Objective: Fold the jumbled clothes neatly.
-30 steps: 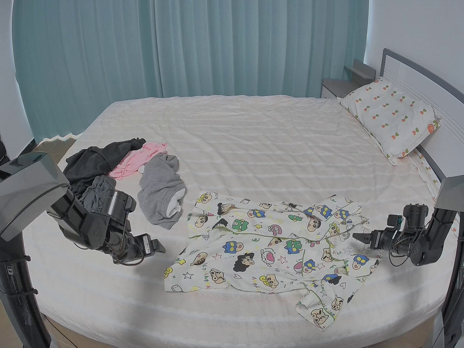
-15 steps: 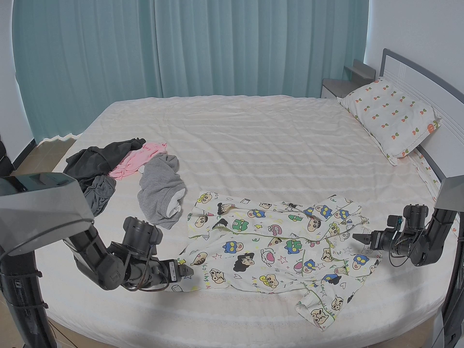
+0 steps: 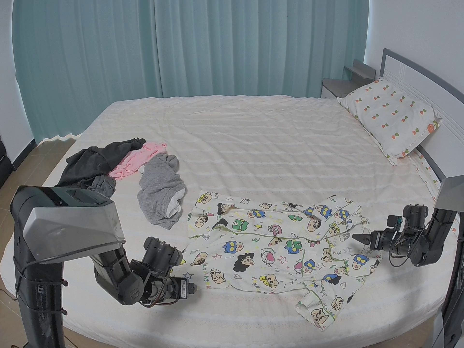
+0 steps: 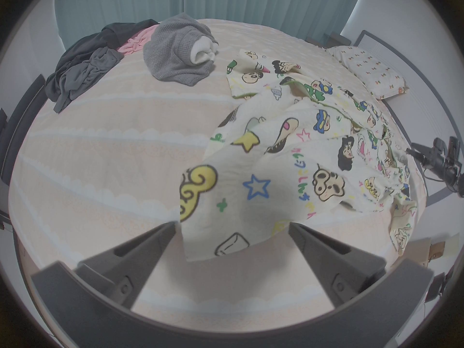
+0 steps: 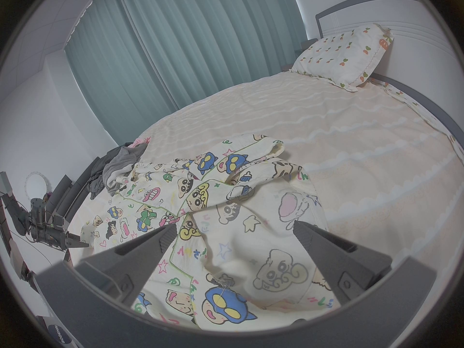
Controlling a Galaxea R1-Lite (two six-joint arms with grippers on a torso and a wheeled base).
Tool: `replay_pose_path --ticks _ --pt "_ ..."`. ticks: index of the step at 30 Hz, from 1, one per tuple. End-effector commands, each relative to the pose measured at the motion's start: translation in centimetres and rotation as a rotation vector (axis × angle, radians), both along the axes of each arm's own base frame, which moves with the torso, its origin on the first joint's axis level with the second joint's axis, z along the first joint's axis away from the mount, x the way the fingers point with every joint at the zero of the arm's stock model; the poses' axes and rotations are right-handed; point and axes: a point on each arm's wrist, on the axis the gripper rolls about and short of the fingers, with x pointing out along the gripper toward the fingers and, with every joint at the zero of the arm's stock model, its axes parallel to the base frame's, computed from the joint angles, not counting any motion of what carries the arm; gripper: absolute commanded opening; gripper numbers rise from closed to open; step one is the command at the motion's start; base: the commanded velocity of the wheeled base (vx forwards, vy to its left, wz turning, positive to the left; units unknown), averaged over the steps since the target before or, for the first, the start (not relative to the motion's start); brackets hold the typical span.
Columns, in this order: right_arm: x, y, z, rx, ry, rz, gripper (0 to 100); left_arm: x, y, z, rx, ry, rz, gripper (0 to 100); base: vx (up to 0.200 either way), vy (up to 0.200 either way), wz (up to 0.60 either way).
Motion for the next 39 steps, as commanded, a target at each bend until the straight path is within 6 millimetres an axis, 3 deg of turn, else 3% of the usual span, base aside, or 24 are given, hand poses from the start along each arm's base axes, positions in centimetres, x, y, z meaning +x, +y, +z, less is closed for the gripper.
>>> replay_pose_path --ticks 1,10,12,15,20,25,31,39 --pt "-0.2 0.0 0.2 0.002 0.001 0.003 100 0.1 0.1 -0.5 0.003 0.013 0.012 0 0.000 0.000 0.00" --pt "-0.6 1.7 2.4 0.017 -0.041 0.064 100 0.4 0.2 -0.2 -0.060 -0.021 0.082 0 0.000 0.000 0.00" --pt "-1.4 1.7 3.7 0.013 -0.059 0.060 100 0.3 0.1 -0.2 -0.083 -0.013 0.103 0 0.000 0.000 0.00" --pt "-5.7 2.1 4.5 0.047 0.026 0.077 100 0.1 0.1 -0.1 -0.149 -0.012 0.138 0 0.000 0.000 0.00" --pt "-10.8 3.9 2.9 0.143 0.190 0.207 100 -0.7 0.4 0.8 -0.242 -0.066 0.141 0 0.000 0.000 0.00" --pt "-11.5 5.5 0.4 0.112 0.303 0.259 100 -1.1 0.9 1.3 -0.332 -0.105 0.234 0 0.000 0.000 0.00" --pt "-13.4 7.4 -1.0 0.044 0.384 0.321 100 -0.6 1.8 1.6 -0.368 -0.126 0.279 0 0.000 0.000 0.00" --pt "-14.1 8.1 -2.7 -0.056 0.461 0.287 100 -0.8 1.9 1.7 -0.394 -0.130 0.304 0 0.000 0.000 0.00"
